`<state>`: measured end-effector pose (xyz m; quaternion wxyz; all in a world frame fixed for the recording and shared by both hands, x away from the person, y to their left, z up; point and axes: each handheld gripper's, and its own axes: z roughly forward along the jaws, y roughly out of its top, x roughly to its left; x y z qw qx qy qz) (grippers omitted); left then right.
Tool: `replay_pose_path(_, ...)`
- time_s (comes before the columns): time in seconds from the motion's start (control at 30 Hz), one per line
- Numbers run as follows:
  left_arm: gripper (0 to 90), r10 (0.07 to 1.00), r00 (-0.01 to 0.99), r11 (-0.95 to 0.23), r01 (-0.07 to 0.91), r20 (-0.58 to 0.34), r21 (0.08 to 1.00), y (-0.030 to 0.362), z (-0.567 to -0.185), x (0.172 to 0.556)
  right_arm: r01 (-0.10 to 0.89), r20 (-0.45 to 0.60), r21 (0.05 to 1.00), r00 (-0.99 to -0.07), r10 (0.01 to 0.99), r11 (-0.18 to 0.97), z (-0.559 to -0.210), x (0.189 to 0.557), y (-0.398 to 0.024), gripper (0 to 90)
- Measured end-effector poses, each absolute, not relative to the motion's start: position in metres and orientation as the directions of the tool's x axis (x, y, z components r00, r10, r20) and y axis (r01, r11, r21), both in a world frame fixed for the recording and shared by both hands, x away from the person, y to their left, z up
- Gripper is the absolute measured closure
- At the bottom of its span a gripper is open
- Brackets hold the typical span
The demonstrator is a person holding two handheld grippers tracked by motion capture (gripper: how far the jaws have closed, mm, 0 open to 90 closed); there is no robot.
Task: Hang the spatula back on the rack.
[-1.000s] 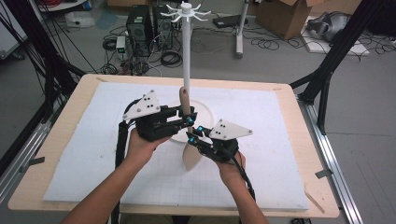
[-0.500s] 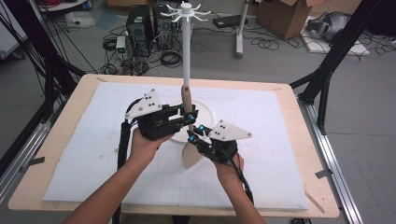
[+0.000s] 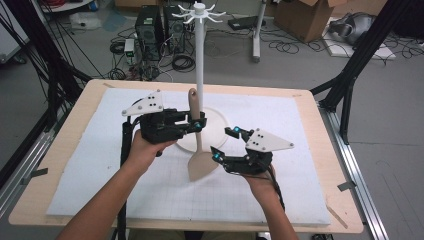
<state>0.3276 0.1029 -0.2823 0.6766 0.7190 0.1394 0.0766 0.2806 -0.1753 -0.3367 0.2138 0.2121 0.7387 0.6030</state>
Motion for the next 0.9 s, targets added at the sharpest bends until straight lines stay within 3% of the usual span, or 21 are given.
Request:
replay_pose_path(0.3,75.4,0.237,0.970,-0.083,0.086,-0.064,0.993,0.116,-0.274,0.341,0.084,-0.079,0.967,-0.796,0.601,0.239,-0.348,0.286,-0.218,23.7)
replay_pose_path(0.47,75.4,0.205,0.977,-0.103,0.082,-0.060,0.991,0.113,-0.264,0.349,0.108,-0.051,0.971,-0.776,0.629,0.212,-0.352,0.286,-0.240,23.7)
replay_pose_path(0.9,75.3,0.180,0.982,-0.121,0.076,-0.053,0.990,0.101,-0.226,0.378,0.101,-0.060,0.973,-0.762,0.645,0.210,-0.352,0.287,-0.250,23.7)
